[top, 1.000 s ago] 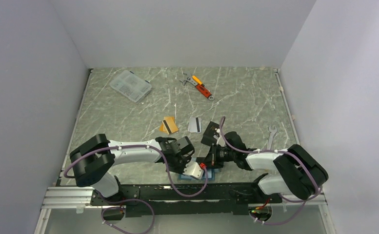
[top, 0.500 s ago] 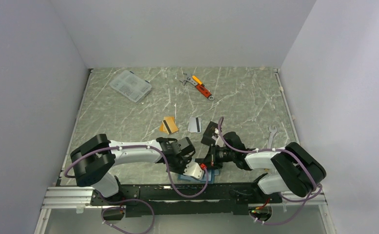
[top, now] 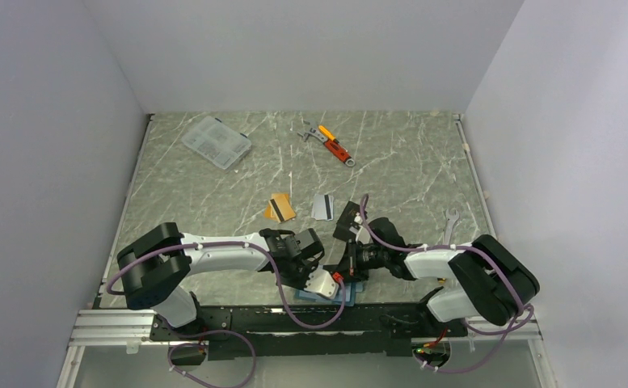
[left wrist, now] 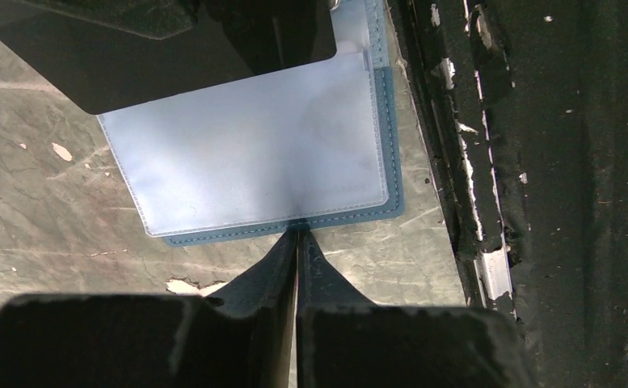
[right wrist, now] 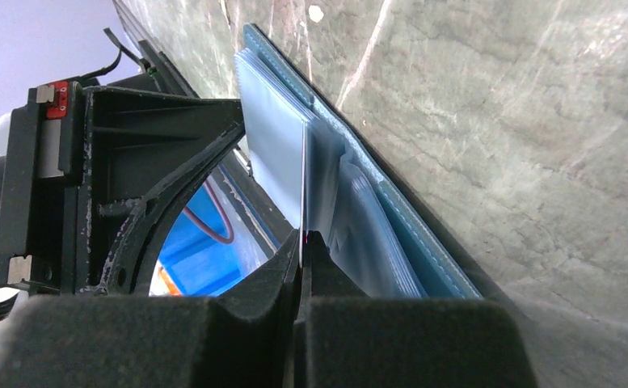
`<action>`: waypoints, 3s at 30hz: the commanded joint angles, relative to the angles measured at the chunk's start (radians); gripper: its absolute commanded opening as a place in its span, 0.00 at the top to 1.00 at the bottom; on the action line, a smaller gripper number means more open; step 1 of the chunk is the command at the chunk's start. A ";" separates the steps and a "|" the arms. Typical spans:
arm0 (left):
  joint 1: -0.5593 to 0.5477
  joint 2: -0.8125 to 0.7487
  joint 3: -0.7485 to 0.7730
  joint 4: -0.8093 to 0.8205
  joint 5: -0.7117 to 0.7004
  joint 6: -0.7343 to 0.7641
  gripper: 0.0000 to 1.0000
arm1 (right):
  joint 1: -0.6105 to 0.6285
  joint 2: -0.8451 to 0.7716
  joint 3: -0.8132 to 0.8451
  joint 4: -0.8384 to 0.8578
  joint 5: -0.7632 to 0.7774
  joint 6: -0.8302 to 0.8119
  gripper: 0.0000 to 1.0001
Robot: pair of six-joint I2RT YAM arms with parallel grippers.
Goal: Put the credit cards into the card holder
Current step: Insert the credit card into the card holder.
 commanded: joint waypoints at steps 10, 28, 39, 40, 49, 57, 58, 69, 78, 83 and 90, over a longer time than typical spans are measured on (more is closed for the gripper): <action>-0.014 0.033 -0.024 0.055 0.002 -0.011 0.93 | 0.026 -0.010 0.013 -0.061 -0.008 -0.011 1.00; -0.025 0.027 -0.022 0.049 -0.003 -0.006 0.93 | 0.032 0.099 0.106 -0.071 0.029 -0.068 1.00; -0.026 0.022 -0.023 0.045 0.004 -0.005 0.94 | 0.030 0.049 0.055 -0.120 0.089 -0.059 1.00; -0.027 0.022 -0.022 0.044 0.003 -0.005 0.94 | 0.030 0.035 0.038 -0.112 0.084 -0.051 1.00; -0.033 0.026 -0.017 0.043 -0.002 -0.003 0.96 | 0.031 -0.016 -0.006 -0.114 0.047 -0.047 1.00; -0.035 0.023 -0.020 0.040 -0.007 -0.002 0.97 | 0.032 0.026 0.018 -0.135 -0.029 -0.104 1.00; -0.035 0.025 -0.020 0.040 -0.006 -0.002 0.97 | 0.032 0.024 0.020 -0.147 -0.043 -0.110 1.00; -0.038 0.033 -0.006 0.035 -0.005 -0.001 0.98 | 0.032 0.047 0.063 -0.190 -0.090 -0.172 1.00; -0.040 0.025 -0.011 0.031 -0.007 0.000 0.99 | 0.031 0.122 0.127 -0.181 -0.087 -0.194 1.00; -0.041 0.021 -0.011 0.030 -0.008 0.002 0.99 | 0.023 0.137 0.143 -0.175 -0.062 -0.193 1.00; -0.043 0.017 -0.011 0.028 -0.006 0.007 1.00 | 0.008 0.165 0.169 -0.144 -0.043 -0.192 1.00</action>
